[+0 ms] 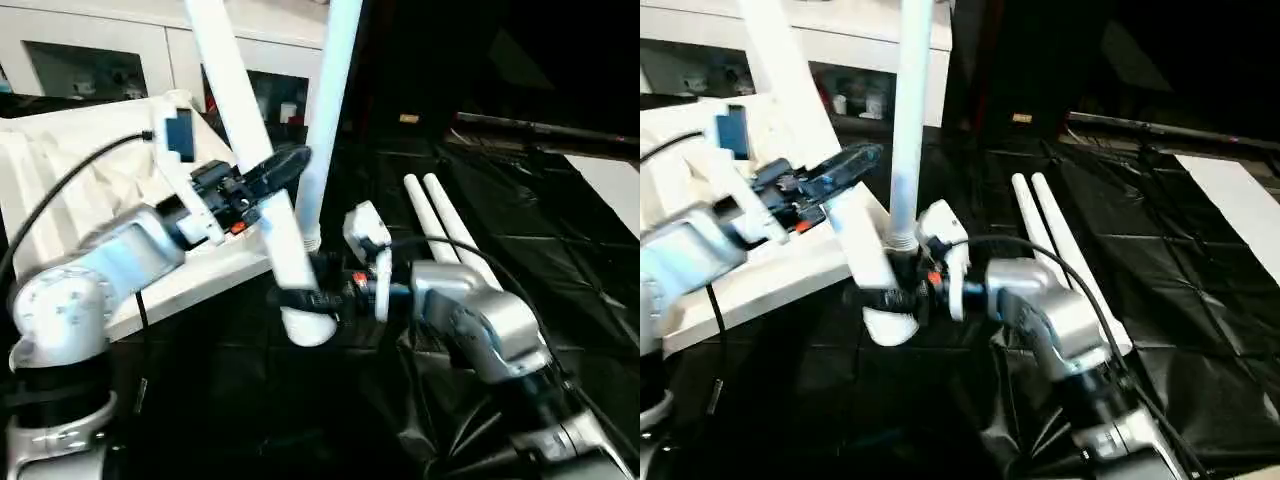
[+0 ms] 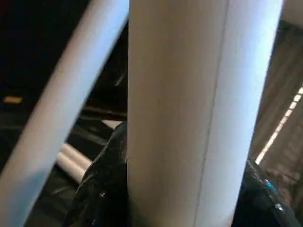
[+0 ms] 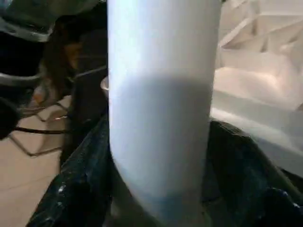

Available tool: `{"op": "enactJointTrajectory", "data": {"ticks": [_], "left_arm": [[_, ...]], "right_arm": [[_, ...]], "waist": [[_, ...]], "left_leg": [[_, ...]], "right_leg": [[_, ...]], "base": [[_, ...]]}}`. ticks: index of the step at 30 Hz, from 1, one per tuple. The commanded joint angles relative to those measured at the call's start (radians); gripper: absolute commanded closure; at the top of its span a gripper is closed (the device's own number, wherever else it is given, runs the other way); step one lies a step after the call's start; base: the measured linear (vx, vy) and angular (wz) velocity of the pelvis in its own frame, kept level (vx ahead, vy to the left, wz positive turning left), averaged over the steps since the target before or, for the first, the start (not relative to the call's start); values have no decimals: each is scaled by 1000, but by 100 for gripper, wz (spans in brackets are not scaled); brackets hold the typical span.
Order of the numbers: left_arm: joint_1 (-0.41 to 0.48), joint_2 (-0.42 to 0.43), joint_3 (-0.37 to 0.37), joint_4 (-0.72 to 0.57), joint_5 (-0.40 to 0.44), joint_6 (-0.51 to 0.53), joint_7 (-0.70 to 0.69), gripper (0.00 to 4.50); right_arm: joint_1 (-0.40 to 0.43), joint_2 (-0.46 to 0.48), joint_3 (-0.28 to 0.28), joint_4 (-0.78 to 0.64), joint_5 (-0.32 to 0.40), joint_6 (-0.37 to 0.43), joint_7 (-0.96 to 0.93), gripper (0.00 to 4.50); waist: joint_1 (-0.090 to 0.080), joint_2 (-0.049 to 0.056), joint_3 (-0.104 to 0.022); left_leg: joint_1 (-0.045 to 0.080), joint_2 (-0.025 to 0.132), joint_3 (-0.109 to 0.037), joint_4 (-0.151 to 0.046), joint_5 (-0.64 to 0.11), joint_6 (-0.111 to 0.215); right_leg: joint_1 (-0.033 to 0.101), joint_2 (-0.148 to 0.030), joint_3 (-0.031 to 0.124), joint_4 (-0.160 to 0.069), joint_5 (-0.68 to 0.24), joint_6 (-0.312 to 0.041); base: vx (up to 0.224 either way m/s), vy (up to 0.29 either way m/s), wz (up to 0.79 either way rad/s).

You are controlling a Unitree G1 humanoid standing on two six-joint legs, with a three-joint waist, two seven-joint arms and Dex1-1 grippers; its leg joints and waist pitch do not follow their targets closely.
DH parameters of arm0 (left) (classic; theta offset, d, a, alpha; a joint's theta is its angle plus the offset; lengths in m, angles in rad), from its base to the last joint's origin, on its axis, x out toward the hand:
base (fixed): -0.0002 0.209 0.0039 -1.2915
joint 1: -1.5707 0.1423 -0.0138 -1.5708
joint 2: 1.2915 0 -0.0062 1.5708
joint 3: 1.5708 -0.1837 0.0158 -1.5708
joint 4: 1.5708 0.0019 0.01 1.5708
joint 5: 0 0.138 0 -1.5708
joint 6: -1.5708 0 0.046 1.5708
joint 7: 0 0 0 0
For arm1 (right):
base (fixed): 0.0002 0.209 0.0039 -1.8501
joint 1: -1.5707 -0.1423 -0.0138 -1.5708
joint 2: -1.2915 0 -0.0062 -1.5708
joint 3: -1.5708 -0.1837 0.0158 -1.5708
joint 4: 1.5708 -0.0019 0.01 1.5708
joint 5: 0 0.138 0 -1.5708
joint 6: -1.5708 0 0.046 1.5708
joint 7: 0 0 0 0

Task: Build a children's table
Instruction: Pick table leg

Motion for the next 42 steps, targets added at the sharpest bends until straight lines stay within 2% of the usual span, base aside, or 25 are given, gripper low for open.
{"op": "enactJointTrajectory", "data": {"ticks": [1,2,6,7,9,10,11,13,14,15,16,17,20,24,25,28,30,32,36,38,40,42], "left_arm": [[-26,-2,-7,-35,-65,16,-49,273],[-25,0,-8,-33,-68,16,-58,273],[-18,9,-9,-30,-72,15,-84,273],[-16,13,-11,-30,-70,15,-88,273],[-14,17,-13,-28,-65,12,-93,273],[-14,20,-15,-22,-47,3,-84,273],[-20,9,-7,0,-33,-1,-42,273],[-29,-7,6,24,-25,-3,8,203],[-30,-9,4,30,-7,-9,28,203],[-25,-5,-17,28,56,-35,52,194],[-24,-4,-22,27,70,-42,57,194],[-16,-11,-47,23,154,-73,117,175],[-8,-37,-42,25,192,-77,209,172],[10,-68,-24,-12,151,-62,255,172],[10,-70,-23,-13,147,-61,255,172],[10,-83,-23,-16,130,-54,256,206],[8,-98,-20,-17,117,-53,249,210],[7,-104,-19,-21,115,-53,250,242],[5,-111,-15,-30,81,-56,227,265],[5,-105,-19,-32,76,-56,212,269],[8,-89,-30,-37,69,-59,168,271],[7,-75,-37,-37,67,-58,139,271]], "right_arm": [[6,-25,-14,-3,-2,32,-12,181],[7,-28,-15,-11,5,42,-9,206],[12,-27,-22,-26,18,62,0,224],[13,-25,-22,-27,20,61,-2,246],[12,-25,-22,-27,21,60,-3,250],[12,-24,-22,-27,20,58,-7,252],[12,-20,-23,-27,17,54,-16,253],[12,-14,-26,-24,12,47,-26,255],[10,-10,-28,-20,9,43,-33,255],[7,-4,-30,-17,6,38,-48,256],[7,-3,-31,-16,5,37,-51,257],[4,4,-35,-11,-1,32,-70,257],[-2,16,-42,5,-19,16,-101,257],[-11,26,-54,22,-25,9,-125,257],[-11,26,-53,22,-25,9,-125,257],[-15,29,-50,26,-24,8,-124,257],[-20,31,-47,31,-29,3,-125,257],[-21,32,-47,33,-31,2,-125,257],[-24,32,-41,42,-55,-18,-136,257],[-25,30,-35,47,-66,-26,-140,257],[-24,35,-41,47,-46,-13,-130,257],[-26,36,-52,36,-11,17,-108,201]], "waist": [[-2,30,-59],[0,30,-59],[-1,28,-59],[0,28,-60],[0,29,-60],[-1,26,-60],[0,27,-60],[0,28,-60],[0,27,-60],[-1,26,-60],[-2,26,-60],[-2,27,-60],[-2,27,-61],[-2,19,-63],[-1,21,-63],[-1,20,-63],[-1,20,-62],[-2,21,-61],[-2,20,-60],[-2,20,-60],[-2,19,-61],[-3,19,-60]], "left_leg": [[15,34,-10,-78,-215,-64],[14,33,-10,-78,-213,-64],[14,33,-10,-78,-212,-65],[15,34,-10,-78,-212,-68],[14,34,-11,-79,-213,-70],[14,34,-10,-78,-212,-69],[14,34,-11,-79,-210,-70],[14,34,-10,-77,-206,-72],[14,34,-10,-77,-204,-72],[12,33,-10,-78,-203,-73],[12,35,-11,-80,-206,-73],[13,35,-12,-79,-207,-72],[14,36,-12,-77,-203,-76],[10,34,-11,-76,-180,-72],[10,34,-10,-74,-171,-70],[10,32,-9,-73,-164,-64],[10,33,-8,-74,-172,-63],[10,33,-9,-75,-182,-64],[10,33,-10,-76,-192,-65],[10,32,-10,-76,-193,-64],[11,33,-10,-76,-191,-61],[11,33,-10,-76,-192,-61]], "right_leg": [[45,-67,46,-74,-249,-129],[46,-68,46,-74,-252,-128],[46,-68,46,-75,-263,-121],[45,-69,46,-75,-265,-120],[45,-68,46,-74,-265,-121],[46,-68,46,-75,-264,-120],[45,-68,46,-74,-263,-120],[45,-68,47,-73,-250,-123],[45,-68,46,-74,-249,-123],[46,-68,46,-74,-253,-121],[47,-68,46,-77,-264,-110],[47,-69,46,-77,-270,-102],[46,-70,47,-76,-261,-99],[49,-69,46,-72,-229,-112],[49,-67,46,-70,-214,-116],[48,-67,46,-70,-206,-118],[48,-67,46,-72,-217,-117],[47,-68,46,-73,-235,-112],[46,-67,46,-77,-261,-100],[46,-68,46,-77,-267,-96],[45,-67,46,-77,-267,-94],[44,-67,46,-77,-265,-95]], "base": [[0,0,0],[0,0,0],[0,0,0],[0,0,0],[0,0,0],[0,0,0],[0,0,0],[0,0,0],[0,0,0],[0,0,0],[0,0,0],[0,0,0],[0,0,0],[0,0,0],[0,0,0],[0,0,0],[0,0,0],[0,0,0],[0,0,0],[0,0,0],[0,0,0],[0,0,0]]}}
